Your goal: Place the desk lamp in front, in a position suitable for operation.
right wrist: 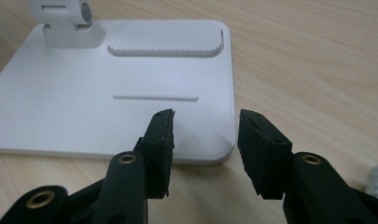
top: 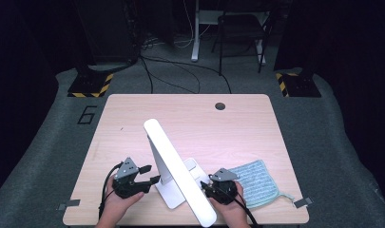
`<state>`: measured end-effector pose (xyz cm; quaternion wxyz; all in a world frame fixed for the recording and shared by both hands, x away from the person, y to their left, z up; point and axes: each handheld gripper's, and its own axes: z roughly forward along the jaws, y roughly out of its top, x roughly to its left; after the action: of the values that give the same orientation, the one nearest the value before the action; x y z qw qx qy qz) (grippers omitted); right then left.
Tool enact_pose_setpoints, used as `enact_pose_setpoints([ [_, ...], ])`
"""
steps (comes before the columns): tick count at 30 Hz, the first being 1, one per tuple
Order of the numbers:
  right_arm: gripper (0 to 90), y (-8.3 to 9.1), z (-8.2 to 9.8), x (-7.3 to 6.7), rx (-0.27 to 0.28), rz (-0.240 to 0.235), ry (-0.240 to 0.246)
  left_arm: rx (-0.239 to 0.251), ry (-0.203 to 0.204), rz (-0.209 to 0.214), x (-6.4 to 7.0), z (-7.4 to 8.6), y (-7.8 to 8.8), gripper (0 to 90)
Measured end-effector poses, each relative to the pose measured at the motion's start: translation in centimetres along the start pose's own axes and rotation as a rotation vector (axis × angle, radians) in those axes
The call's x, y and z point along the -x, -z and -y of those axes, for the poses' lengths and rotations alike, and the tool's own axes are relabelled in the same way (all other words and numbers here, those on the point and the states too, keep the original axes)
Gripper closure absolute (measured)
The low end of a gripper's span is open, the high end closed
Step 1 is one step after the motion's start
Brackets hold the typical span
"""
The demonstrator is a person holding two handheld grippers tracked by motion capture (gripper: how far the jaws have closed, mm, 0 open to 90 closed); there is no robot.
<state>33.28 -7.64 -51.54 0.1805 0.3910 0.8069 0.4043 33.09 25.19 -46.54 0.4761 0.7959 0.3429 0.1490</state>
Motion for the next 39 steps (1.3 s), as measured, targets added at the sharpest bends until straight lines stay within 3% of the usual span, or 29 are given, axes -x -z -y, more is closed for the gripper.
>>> enact_pose_setpoints([
  [11, 55.1, 0.1, 1.0, -0.1, -0.023, 0.016, -0.008, 0.016, 0.013, -0.005, -0.1, 0.1, 0.2, 43.4],
  [14, 55.1, -0.3, 0.8, 0.0, -0.017, 0.025, -0.02, 0.029, 0.024, -0.009, 0.1, 0.1, 0.0, 43.4],
  [18, 54.9, -0.9, 0.3, 0.4, -0.022, 0.032, -0.021, 0.027, 0.009, -0.001, 0.2, 0.0, -0.1, 43.4],
  [19, 55.2, -1.1, 0.2, 0.3, -0.023, 0.036, -0.04, 0.02, 0.006, 0.009, 0.2, -0.1, 0.0, 43.3],
  [24, 56.4, -1.9, -0.4, 0.4, -0.021, 0.038, -0.022, 0.021, 0.004, 0.018, 0.2, -0.3, -0.2, 43.1],
  [29, 56.4, -3.2, -1.4, 0.5, -0.027, 0.041, -0.039, 0.015, -0.003, 0.029, 0.3, -0.3, -0.2, 43.8],
  [33, 56.0, -4.2, -2.2, 0.7, -0.03, 0.04, -0.043, 0.001, -0.032, 0.046, 0.5, -0.4, 0.0, 46.0],
  [39, 50.0, -4.1, -2.3, -0.3, -0.034, 0.016, -0.085, 0.005, -0.023, 0.06, 0.4, -0.3, 0.4, 46.7],
])
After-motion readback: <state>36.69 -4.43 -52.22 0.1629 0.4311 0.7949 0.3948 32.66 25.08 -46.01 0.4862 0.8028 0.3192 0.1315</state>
